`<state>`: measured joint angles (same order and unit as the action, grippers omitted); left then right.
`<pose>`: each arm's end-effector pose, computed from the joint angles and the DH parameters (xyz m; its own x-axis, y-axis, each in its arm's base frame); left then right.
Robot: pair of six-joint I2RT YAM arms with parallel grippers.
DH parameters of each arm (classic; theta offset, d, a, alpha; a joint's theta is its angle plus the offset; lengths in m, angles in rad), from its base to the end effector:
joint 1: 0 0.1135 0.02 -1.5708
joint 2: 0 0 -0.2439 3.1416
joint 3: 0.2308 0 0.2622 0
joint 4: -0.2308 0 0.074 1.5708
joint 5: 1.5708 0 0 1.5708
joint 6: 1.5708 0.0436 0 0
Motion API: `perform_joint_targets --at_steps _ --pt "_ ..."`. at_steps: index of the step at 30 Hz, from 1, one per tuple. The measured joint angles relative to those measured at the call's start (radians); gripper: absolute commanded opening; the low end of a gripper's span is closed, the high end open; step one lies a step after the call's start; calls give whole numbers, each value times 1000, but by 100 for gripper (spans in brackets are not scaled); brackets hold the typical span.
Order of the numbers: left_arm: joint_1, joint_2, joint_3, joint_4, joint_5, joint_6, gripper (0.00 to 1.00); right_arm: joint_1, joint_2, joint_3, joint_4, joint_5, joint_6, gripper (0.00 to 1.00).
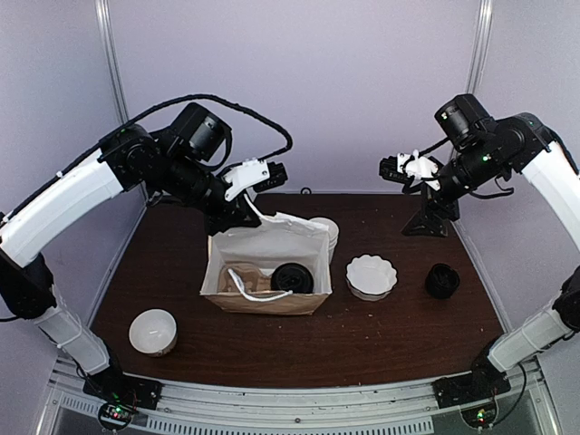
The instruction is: Pack the takeout coffee
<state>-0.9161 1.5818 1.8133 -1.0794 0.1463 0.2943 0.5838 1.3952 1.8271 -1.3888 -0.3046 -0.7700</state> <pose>0.1989 -0.2695 0.3865 -0.1923 0.7218 -0.6648 0.9397 0.3307 0.0873 0.2020 0.1491 0.4205 -0.0233 -0.8113 -0.5842 -0.9558 0.1894 -0.2250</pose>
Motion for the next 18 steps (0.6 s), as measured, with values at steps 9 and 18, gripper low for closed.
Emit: perform_joint_targets --at_steps 9,18 --pt "-3 -67 -187 75 -90 9 0 -24 29 -45 53 26 19 99" --pt "-75 -195 -285 148 -82 -37 12 -24 51 -54 71 45 19 99"
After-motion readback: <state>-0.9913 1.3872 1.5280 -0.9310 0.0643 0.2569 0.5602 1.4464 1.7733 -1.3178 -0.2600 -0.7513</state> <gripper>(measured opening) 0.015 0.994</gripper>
